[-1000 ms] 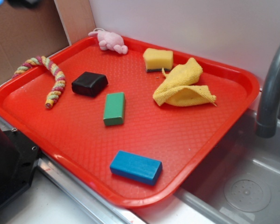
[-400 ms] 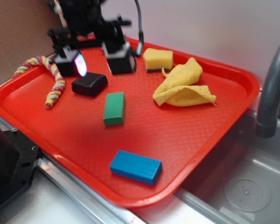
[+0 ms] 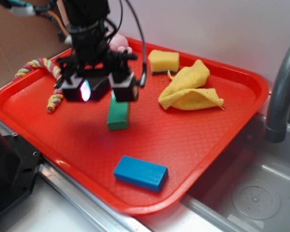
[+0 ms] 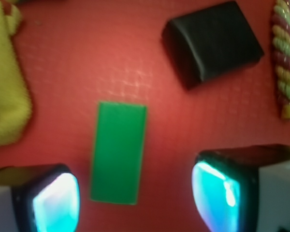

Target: Grab the green block.

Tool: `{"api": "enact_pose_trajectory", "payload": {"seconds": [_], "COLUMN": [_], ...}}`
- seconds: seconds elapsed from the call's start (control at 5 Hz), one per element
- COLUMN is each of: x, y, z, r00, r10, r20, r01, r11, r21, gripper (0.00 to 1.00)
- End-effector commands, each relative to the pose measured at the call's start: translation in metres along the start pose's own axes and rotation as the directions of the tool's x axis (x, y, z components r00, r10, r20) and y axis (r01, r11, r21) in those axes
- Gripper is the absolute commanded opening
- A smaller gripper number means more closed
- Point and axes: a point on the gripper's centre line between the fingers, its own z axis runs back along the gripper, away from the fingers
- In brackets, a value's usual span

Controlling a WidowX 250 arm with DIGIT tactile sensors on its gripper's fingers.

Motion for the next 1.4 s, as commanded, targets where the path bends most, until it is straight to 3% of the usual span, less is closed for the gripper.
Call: {"api": "enact_pose_trajectory", "payload": {"seconds": [0.0, 0.4, 0.6, 1.0, 1.2], "x": [-0.013, -0.017, 0.013, 0.016, 0.016], "y": [0.01, 0.012, -0.008, 0.001, 0.012], "z": [-0.033, -0.03, -0.022, 0.08, 0.107], "r00": [0.999, 0.996, 0.995, 0.986, 0.994], "r10": [-0.036, -0.086, -0.097, -0.117, -0.007], "r20": [-0.017, -0.004, -0.001, 0.117, 0.112], "r01": [0.036, 0.086, 0.097, 0.13, 0.026], "r11": [0.999, 0.996, 0.995, 0.985, 0.984], "r21": [0.02, -0.006, -0.012, -0.117, -0.175], "gripper": [1.0, 1.0, 1.0, 1.0, 1.0]}}
